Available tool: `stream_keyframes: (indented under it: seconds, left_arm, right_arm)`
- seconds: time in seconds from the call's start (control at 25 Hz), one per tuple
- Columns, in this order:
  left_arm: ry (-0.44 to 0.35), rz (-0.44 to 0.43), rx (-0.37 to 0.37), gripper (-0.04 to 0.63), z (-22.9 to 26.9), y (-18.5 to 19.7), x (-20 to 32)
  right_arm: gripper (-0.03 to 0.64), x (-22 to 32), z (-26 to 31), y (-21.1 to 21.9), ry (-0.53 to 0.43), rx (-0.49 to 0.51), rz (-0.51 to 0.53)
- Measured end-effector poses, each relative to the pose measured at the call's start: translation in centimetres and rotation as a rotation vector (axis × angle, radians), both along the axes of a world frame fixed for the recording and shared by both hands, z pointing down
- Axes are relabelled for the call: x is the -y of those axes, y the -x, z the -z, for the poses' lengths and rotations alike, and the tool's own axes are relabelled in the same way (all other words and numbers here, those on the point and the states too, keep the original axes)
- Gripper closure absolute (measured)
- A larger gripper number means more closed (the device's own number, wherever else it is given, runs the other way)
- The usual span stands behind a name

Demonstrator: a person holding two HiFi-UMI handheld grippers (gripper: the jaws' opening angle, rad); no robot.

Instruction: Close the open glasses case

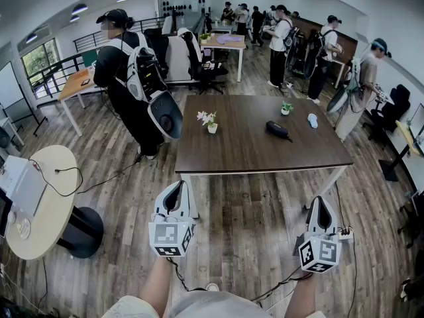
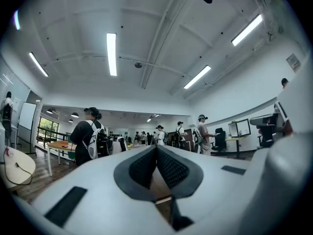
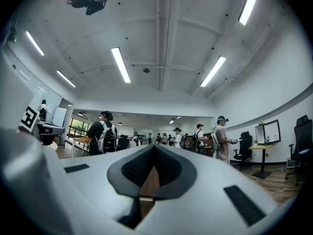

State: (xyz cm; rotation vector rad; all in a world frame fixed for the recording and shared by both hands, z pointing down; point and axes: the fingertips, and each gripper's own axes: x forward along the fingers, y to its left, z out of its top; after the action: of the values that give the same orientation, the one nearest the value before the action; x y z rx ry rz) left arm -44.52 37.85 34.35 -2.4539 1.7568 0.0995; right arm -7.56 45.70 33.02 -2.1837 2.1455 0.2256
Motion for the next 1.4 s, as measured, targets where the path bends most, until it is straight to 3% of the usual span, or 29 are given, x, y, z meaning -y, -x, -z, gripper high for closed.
stream_keyframes:
  seconds: [0.96,1.12,1.28,1.4]
  left_arm:
    - [0.054,0.003,0.021,0.59,-3.1,0.5,-1.3]
    - [0.054,-0.015,0.022,0.45,-3.4,0.4,-1.3]
    - [0.051,-0.042,0.018,0.32,-3.7,0.6,-1.1]
    - [0.058,-0.044,0.009,0.307,-4.1,1.3,-0.4]
  right_arm:
    - [0.596,-0.1,-2.8,2.0,0.032,0.027,0.004]
    - [0.488,0.2,-3.2,2.2,0.025,0.031,0.007]
    - [0.447,0.9,-3.7,2.5,0.022,0.042,0.009]
    - [0.425,1.8,-4.1,3.3,0.045,0.023,0.028]
